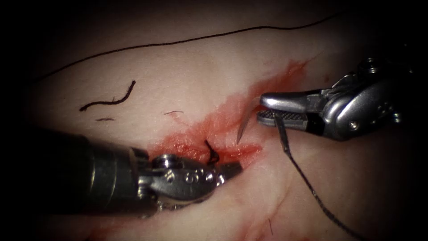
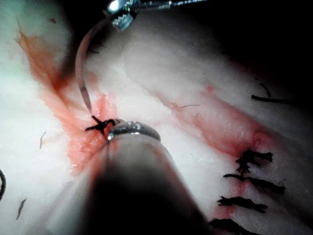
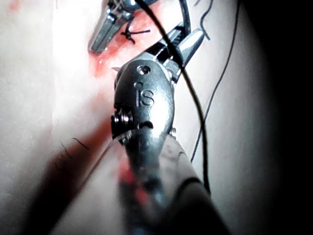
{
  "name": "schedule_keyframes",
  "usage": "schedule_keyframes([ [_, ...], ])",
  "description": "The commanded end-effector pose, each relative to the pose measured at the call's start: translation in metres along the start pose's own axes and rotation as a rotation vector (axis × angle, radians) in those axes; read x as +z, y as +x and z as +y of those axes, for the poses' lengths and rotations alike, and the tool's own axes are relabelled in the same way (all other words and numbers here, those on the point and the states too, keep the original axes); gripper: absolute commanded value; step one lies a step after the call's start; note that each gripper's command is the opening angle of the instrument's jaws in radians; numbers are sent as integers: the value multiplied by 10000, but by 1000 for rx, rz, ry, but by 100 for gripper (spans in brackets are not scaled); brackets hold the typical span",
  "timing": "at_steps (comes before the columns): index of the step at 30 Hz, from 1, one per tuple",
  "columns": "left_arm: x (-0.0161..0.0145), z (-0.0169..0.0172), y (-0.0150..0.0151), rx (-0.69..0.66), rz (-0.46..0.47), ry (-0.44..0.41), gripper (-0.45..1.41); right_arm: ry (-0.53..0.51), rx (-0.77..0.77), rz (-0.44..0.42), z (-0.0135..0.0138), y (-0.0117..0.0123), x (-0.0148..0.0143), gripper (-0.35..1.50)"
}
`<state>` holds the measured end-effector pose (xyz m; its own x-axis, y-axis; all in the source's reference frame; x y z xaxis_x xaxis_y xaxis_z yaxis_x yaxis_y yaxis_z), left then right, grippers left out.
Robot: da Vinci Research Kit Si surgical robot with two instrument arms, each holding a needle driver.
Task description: Wound Closure
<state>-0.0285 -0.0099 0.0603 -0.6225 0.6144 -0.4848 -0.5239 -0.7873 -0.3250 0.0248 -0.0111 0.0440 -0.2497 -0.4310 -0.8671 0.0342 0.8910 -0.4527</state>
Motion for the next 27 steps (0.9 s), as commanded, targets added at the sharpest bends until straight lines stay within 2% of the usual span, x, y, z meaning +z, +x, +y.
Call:
schedule_keyframes([
  [1,7,1,0,0,0,1,-45,-2,-5,1,5,-4,10,-35],
  [27,7,1,0,0,0,0,-45,20,-39,-12,-1,-9,12,-35],
])
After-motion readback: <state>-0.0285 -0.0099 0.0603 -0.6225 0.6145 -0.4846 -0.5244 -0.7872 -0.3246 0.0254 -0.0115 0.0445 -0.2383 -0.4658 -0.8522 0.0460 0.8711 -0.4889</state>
